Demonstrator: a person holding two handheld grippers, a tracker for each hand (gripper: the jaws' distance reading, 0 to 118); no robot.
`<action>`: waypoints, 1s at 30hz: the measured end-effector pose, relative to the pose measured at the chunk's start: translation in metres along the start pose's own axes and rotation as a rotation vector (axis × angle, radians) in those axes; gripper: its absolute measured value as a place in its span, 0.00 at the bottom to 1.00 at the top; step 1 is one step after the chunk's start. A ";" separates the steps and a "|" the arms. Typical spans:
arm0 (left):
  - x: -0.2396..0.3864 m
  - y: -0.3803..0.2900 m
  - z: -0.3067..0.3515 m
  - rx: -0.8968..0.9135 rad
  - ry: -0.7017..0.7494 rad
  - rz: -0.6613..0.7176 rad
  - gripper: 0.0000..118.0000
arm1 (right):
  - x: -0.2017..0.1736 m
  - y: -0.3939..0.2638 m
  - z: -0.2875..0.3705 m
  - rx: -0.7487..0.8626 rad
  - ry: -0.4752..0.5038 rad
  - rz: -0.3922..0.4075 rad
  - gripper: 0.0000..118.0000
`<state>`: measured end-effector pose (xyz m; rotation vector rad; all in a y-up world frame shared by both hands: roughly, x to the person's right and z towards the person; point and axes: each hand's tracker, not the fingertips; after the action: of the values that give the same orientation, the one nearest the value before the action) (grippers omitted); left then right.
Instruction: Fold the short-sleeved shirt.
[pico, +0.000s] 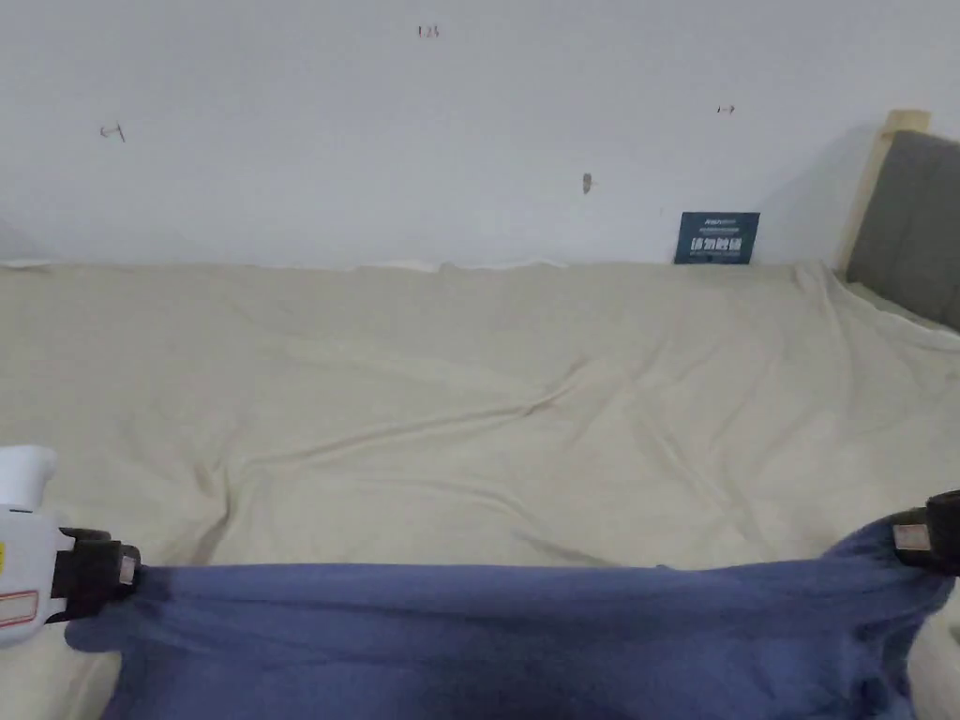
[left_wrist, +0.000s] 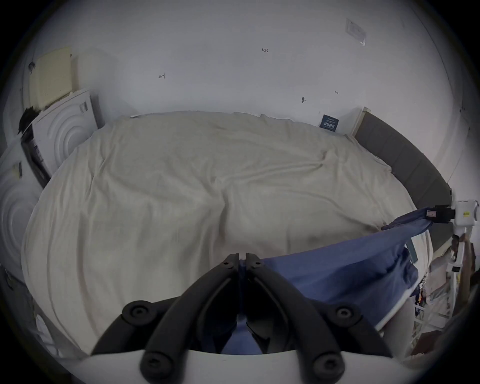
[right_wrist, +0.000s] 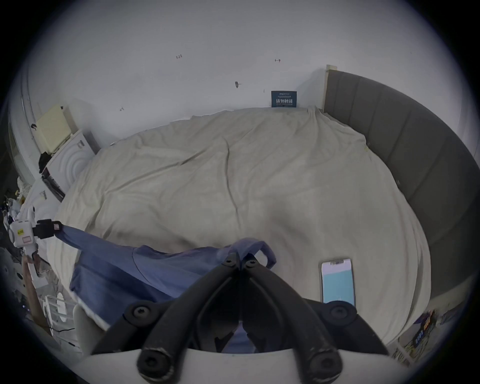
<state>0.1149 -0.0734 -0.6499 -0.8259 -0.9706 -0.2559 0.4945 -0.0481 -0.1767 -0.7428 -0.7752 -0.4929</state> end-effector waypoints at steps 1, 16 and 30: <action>-0.001 -0.018 0.008 -0.003 -0.003 0.018 0.04 | 0.001 -0.017 0.005 -0.022 0.007 -0.003 0.00; -0.019 -0.142 -0.003 -0.153 -0.006 0.229 0.83 | 0.012 -0.147 -0.023 -0.178 -0.099 -0.112 0.59; -0.020 -0.150 0.055 -0.010 -0.076 0.388 0.70 | -0.096 -0.146 0.041 0.131 0.208 -0.017 0.36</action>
<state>-0.0121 -0.1384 -0.5742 -1.0191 -0.8594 0.1056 0.3219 -0.0991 -0.1703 -0.5543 -0.6135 -0.5204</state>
